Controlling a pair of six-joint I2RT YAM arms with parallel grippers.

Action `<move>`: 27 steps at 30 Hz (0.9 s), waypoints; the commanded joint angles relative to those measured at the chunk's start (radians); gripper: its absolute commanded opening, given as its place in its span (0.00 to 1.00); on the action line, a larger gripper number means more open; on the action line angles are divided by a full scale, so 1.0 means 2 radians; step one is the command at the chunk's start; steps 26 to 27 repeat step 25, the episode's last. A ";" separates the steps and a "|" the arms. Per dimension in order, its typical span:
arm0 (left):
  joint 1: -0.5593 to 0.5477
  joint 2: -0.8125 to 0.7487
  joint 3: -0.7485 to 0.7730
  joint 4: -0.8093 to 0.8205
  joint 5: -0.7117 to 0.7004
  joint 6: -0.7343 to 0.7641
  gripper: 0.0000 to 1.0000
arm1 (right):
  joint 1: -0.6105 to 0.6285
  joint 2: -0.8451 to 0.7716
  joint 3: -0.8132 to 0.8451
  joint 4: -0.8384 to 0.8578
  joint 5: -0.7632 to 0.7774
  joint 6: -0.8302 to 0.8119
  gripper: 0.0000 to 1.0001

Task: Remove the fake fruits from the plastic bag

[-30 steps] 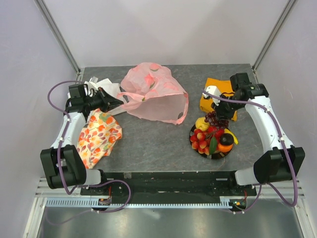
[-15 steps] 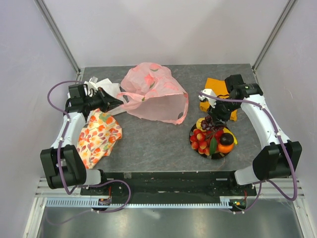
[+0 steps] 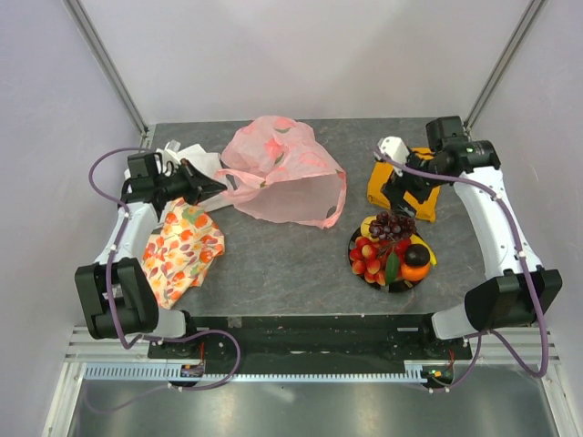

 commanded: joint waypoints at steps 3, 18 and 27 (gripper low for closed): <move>0.002 0.013 0.041 0.026 0.013 -0.028 0.02 | -0.049 -0.020 0.055 0.122 0.023 0.172 0.98; 0.002 -0.046 0.152 -0.085 -0.030 0.089 0.98 | -0.056 -0.033 -0.012 0.278 0.225 0.400 0.98; 0.002 -0.155 0.157 -0.154 -0.126 0.214 0.99 | -0.057 -0.035 -0.010 0.291 0.249 0.430 0.98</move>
